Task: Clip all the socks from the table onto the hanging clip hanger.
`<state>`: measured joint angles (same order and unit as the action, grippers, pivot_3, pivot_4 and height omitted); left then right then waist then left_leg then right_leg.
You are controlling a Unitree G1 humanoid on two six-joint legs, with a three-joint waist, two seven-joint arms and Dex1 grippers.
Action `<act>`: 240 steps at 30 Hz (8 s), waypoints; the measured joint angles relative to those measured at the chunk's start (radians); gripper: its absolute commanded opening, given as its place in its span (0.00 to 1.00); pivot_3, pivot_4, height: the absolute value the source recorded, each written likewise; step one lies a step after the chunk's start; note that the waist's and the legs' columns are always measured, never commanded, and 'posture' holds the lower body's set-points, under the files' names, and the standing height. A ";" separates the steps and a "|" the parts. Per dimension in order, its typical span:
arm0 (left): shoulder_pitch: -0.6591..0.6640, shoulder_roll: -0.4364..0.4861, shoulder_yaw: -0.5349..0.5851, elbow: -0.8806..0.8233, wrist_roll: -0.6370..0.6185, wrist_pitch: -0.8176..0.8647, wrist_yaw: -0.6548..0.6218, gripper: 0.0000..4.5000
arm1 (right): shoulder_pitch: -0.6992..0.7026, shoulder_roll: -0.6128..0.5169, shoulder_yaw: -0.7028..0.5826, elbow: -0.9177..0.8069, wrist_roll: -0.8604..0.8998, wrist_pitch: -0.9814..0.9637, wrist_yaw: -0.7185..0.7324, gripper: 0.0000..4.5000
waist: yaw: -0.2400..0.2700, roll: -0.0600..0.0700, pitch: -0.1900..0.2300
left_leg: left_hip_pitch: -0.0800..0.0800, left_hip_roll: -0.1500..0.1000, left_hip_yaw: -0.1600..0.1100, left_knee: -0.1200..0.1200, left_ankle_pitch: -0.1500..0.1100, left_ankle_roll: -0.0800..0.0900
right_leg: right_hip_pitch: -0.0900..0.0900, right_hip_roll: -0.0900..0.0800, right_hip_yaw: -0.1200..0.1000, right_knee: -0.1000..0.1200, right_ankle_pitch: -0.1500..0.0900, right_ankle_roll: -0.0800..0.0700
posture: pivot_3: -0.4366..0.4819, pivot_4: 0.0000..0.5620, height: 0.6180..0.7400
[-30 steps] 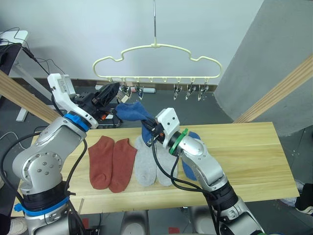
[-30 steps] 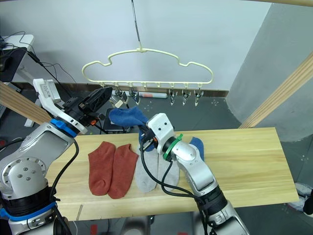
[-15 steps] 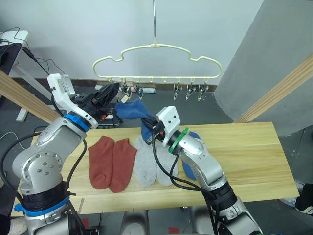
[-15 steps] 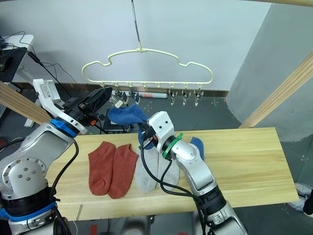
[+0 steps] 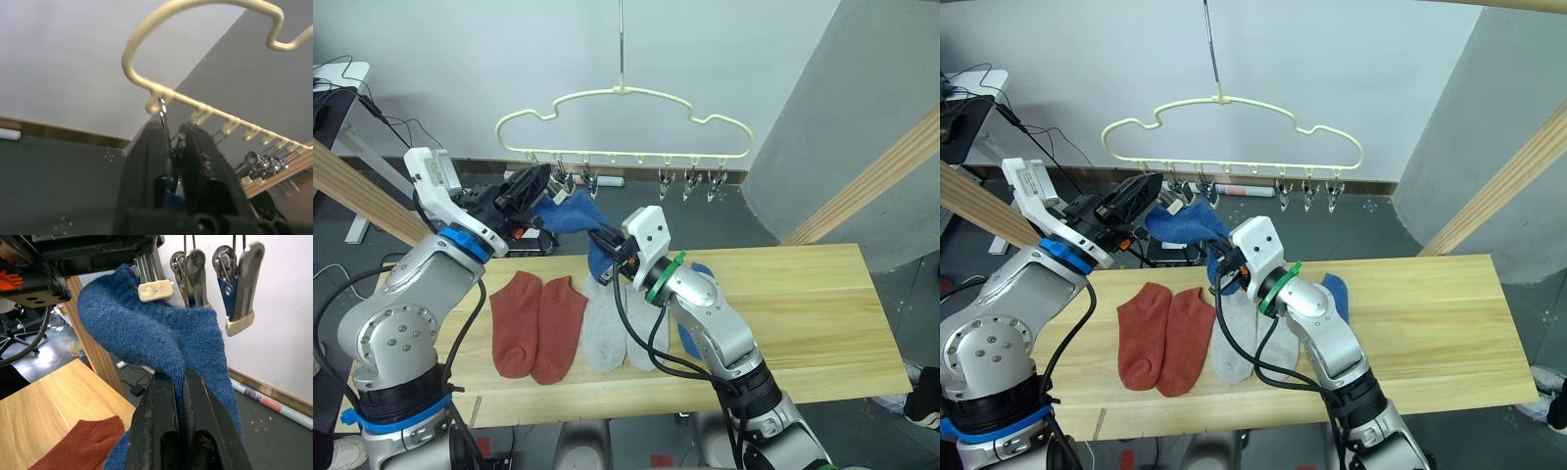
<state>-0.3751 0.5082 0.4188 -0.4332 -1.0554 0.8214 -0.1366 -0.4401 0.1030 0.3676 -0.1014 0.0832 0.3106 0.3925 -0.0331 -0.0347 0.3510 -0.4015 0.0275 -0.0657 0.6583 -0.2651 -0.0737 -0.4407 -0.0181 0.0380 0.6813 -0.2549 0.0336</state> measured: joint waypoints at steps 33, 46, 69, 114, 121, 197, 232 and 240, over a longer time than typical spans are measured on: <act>0.257 0.035 -0.172 -0.188 0.415 -0.265 -0.127 0.50 | 0.130 -0.473 -0.154 -0.372 0.088 0.099 0.241 0.38 | 0.003 -0.001 -0.001 | 0.000 -0.001 0.001 0.003 0.000 0.001 | 0.002 0.001 0.001 -0.001 0.001 0.001 | 0.45 0.54 1.00; 0.289 -0.149 -0.380 -0.187 0.678 -0.453 -0.087 0.50 | 0.294 -0.700 -0.443 -0.580 0.356 0.310 0.285 0.38 | -0.006 -0.002 -0.001 | 0.000 -0.001 0.002 0.004 0.000 0.001 | 0.003 0.002 0.003 -0.001 0.001 0.002 | 0.38 0.57 1.00; 0.202 -0.295 -0.352 -0.010 0.830 -0.611 -0.027 0.51 | 0.262 -0.744 -0.446 -0.604 0.420 0.335 0.259 0.67 | -0.021 -0.002 -0.001 | 0.000 0.000 0.003 0.005 0.001 0.003 | 0.003 0.004 0.004 -0.001 0.005 0.003 | 0.34 0.59 1.00; 0.031 -0.337 -0.355 0.129 0.914 -0.585 0.026 0.48 | 0.254 -0.756 -0.445 -0.615 0.450 0.344 0.235 0.67 | -0.025 -0.002 -0.001 | 0.000 0.000 0.003 0.005 0.001 0.003 | 0.003 0.004 0.004 -0.001 0.005 0.004 | 0.32 0.59 1.00; 0.020 -0.339 -0.355 0.128 0.914 -0.562 0.036 0.48 | 0.254 -0.756 -0.445 -0.615 0.450 0.345 0.235 0.67 | -0.025 -0.002 -0.001 | 0.000 0.000 0.003 0.005 0.001 0.003 | 0.003 0.004 0.004 -0.001 0.005 0.004 | 0.32 0.59 1.00; 0.058 -0.276 -0.333 -0.027 0.900 -0.389 -0.028 0.00 | 0.398 -0.085 -0.109 -0.149 -0.142 0.452 -0.399 0.11 | -0.023 -0.001 0.001 | 0.000 0.001 0.004 0.002 0.001 0.003 | 0.001 0.005 0.006 -0.004 0.001 0.009 | 0.42 0.65 1.00; -0.098 -0.090 -0.095 -0.073 0.245 0.073 -0.082 0.00 | 0.054 -0.336 0.127 -0.009 -0.358 -0.263 -0.027 0.01 | 0.001 -0.002 0.002 | -0.007 0.000 -0.001 0.002 0.002 -0.001 | -0.001 0.002 0.001 -0.008 0.005 0.004 | 0.44 0.62 1.00; -0.098 -0.070 -0.095 -0.073 0.232 0.073 -0.068 0.00 | 0.036 -0.305 0.095 0.007 -0.375 -0.302 -0.043 0.01 | 0.001 -0.002 0.002 | -0.007 0.000 -0.001 0.002 0.003 -0.002 | -0.001 0.002 0.001 -0.008 0.005 0.004 | 0.44 0.62 1.00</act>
<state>-0.4729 0.4386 0.3240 -0.5060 -0.8233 0.8943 -0.2046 -0.4039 -0.2021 0.4629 -0.0946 -0.2922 0.0087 0.3494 -0.0316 -0.0364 0.3530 -0.4083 0.0274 -0.0667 0.6607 -0.2625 -0.0757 -0.4420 -0.0161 0.0385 0.6733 -0.2502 0.0379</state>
